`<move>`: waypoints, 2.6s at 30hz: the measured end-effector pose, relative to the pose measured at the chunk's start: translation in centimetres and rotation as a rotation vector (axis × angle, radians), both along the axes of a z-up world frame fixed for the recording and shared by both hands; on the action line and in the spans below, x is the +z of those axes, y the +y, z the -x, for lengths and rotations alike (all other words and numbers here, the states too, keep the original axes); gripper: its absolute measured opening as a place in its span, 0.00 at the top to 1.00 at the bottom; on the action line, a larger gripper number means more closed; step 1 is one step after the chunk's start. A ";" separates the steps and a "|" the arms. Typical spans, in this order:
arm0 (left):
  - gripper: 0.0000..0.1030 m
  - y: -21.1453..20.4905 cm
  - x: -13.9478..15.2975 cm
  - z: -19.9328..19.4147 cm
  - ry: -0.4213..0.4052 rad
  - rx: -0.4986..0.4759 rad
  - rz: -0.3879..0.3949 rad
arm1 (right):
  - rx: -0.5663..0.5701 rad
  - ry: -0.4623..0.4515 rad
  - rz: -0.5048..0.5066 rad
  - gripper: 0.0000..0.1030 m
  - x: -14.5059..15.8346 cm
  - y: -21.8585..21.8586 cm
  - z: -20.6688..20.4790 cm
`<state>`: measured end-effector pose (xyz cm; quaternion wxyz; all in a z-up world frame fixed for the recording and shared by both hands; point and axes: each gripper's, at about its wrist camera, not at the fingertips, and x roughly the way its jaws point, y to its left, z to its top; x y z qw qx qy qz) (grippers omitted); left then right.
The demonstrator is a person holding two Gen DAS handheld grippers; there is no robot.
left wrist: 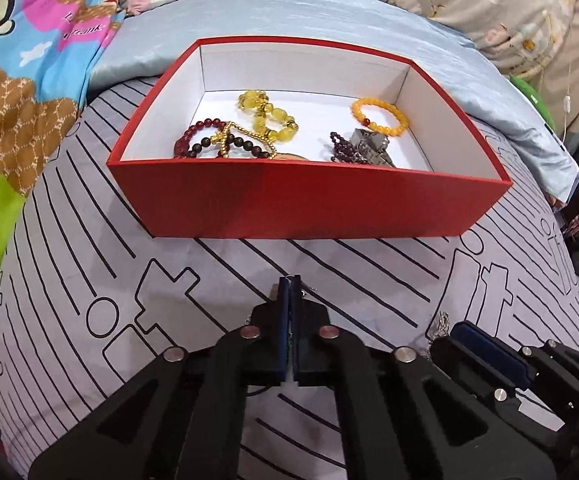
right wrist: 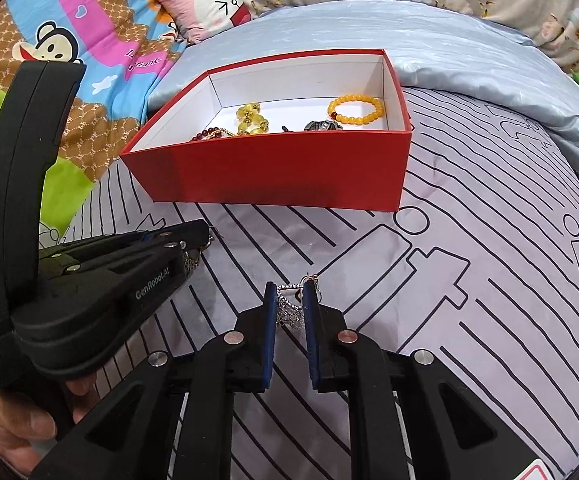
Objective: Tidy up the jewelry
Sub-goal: 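Carry both earrings over the red box with both tools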
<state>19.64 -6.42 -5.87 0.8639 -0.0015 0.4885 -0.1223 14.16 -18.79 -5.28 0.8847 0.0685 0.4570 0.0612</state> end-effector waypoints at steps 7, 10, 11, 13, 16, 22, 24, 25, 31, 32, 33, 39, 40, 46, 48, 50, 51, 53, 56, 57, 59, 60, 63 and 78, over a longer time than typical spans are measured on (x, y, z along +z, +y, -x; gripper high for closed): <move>1.00 0.6 1.3 0.6 0.003 0.018 0.022 | -0.006 -0.021 -0.002 0.88 1.0 -0.4 0.5; 1.00 0.8 2.6 1.0 -0.014 0.021 0.028 | -0.009 -0.042 -0.009 0.88 2.0 -0.7 0.7; 1.00 0.9 3.1 1.1 -0.021 0.021 0.032 | -0.009 -0.052 -0.008 0.88 2.4 -0.7 0.8; 1.00 1.1 4.0 1.3 -0.036 0.023 0.037 | -0.010 -0.069 -0.007 0.88 3.2 -0.8 0.9; 1.00 1.5 5.3 1.6 -0.060 0.027 0.046 | -0.013 -0.097 -0.006 0.88 4.4 -0.9 1.0; 1.00 3.2 7.0 2.1 -0.090 0.051 0.062 | -0.014 -0.115 -0.001 0.88 5.3 -0.8 1.4; 1.00 3.8 7.5 2.1 -0.097 0.061 0.062 | -0.012 -0.118 -0.001 0.88 5.4 -0.7 1.5; 1.00 4.1 7.7 2.2 -0.100 0.066 0.063 | -0.010 -0.120 -0.001 0.88 5.5 -0.7 1.5; 1.00 5.3 9.8 1.3 -0.141 0.082 0.062 | -0.003 -0.160 -0.012 0.88 7.4 -0.9 0.3; 1.00 5.4 10.1 1.1 -0.146 0.080 0.062 | -0.005 -0.169 -0.003 0.88 7.8 -1.0 -0.1; 1.00 5.4 10.2 1.1 -0.147 0.074 0.061 | -0.008 -0.174 -0.001 0.88 8.1 -1.1 -0.4; 0.79 3.8 6.1 1.6 -0.060 0.016 0.073 | -0.020 -0.164 0.005 0.88 7.7 -1.5 -0.1; 0.68 3.5 5.4 1.7 -0.052 0.012 0.069 | -0.025 -0.152 0.001 0.88 7.3 -1.7 0.1; 0.66 0.5 0.9 1.3 0.007 -0.039 0.018 | -0.046 -0.103 -0.006 0.88 5.4 -2.7 0.8; 0.67 0.2 -0.1 1.1 0.005 -0.029 0.001 | -0.049 -0.094 -0.007 0.88 5.0 -2.9 0.9; 0.78 0.0 -0.2 1.1 -0.013 -0.024 -0.035 | -0.048 -0.090 -0.008 0.88 4.7 -3.0 0.8; 0.80 0.0 -0.3 1.1 -0.010 -0.027 -0.034 | -0.047 -0.089 -0.008 0.88 4.6 -3.0 0.8; 0.92 0.3 -0.1 1.0 -0.003 -0.039 -0.006 | -0.046 -0.088 -0.012 0.88 4.5 -2.9 0.8; 0.99 0.5 0.7 0.9 -0.013 -0.039 -0.013 | -0.039 -0.092 -0.016 0.88 4.6 -2.7 0.5; 0.99 0.6 1.1 0.8 -0.014 -0.035 -0.004 | -0.036 -0.095 -0.016 0.88 4.7 -2.6 0.5; 0.99 0.9 2.0 0.9 -0.022 -0.030 0.009 | -0.030 -0.104 -0.014 0.88 5.0 -2.3 0.3; 0.99 1.2 2.7 1.0 -0.032 -0.023 0.017 | -0.028 -0.108 -0.013 0.88 5.2 -2.3 0.2; 0.99 1.7 4.6 0.9 -0.058 -0.017 0.035 | -0.019 -0.124 -0.012 0.88 5.9 -2.1 -0.1; 0.99 1.9 10.7 -6.0 -0.197 0.058 -0.019 | 0.016 -0.205 0.026 0.88 9.8 -0.4 -7.9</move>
